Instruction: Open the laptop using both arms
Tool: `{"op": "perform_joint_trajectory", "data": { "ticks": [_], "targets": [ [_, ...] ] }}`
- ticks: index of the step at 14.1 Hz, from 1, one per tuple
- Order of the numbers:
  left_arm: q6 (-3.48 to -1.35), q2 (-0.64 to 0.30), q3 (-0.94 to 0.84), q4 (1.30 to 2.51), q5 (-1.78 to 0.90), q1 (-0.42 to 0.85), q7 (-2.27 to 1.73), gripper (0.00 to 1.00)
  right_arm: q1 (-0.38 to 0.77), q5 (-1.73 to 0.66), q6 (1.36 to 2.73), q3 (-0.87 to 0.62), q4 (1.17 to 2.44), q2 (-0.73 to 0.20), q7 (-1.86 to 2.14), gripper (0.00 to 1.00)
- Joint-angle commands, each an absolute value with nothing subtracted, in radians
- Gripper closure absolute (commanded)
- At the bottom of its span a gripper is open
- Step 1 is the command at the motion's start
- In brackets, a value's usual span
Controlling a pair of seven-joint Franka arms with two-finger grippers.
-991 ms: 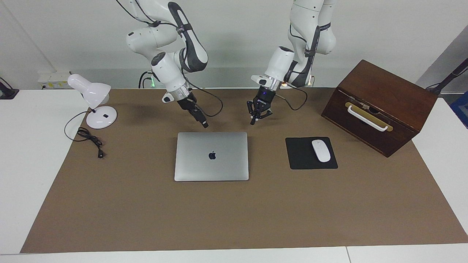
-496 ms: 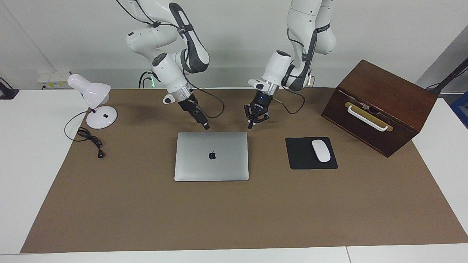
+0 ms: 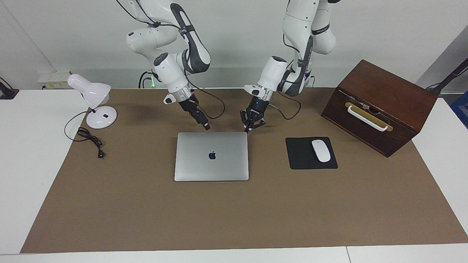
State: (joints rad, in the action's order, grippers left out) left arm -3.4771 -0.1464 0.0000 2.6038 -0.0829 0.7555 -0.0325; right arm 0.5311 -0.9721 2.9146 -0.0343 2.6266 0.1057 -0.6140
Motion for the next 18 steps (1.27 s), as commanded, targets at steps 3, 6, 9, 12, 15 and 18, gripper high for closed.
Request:
{"op": "perform_joint_trajectory", "data": {
  "ticks": [3, 6, 9, 12, 15, 18],
  "targets": [
    [-3.502, -0.196, 0.014, 2.562, -0.095, 0.778, -0.04, 1.0, 0.537, -1.009, 2.942, -0.037, 2.615, 0.091, -0.563, 0.0],
    [-3.502, -0.206, 0.015, 2.557, -0.092, 0.776, -0.034, 1.0, 0.537, -1.012, 2.953, -0.038, 2.609, 0.089, -0.561, 0.0],
    [-3.502, -0.225, 0.017, 2.545, -0.092, 0.776, -0.029, 1.0, 0.538, -1.012, 2.971, -0.038, 2.597, 0.078, -0.563, 0.0],
    [-3.504, -0.241, 0.018, 2.536, -0.086, 0.773, -0.026, 1.0, 0.538, -1.023, 2.973, -0.04, 2.574, 0.068, -0.561, 0.0],
    [-3.504, -0.261, 0.018, 2.52, -0.086, 0.772, -0.025, 1.0, 0.538, -1.023, 2.973, -0.041, 2.557, 0.057, -0.561, 0.0],
    [-3.504, -0.268, 0.018, 2.519, -0.084, 0.772, -0.023, 1.0, 0.549, -1.032, 2.988, -0.041, 2.539, 0.046, -0.563, 0.0]
  ]
}}
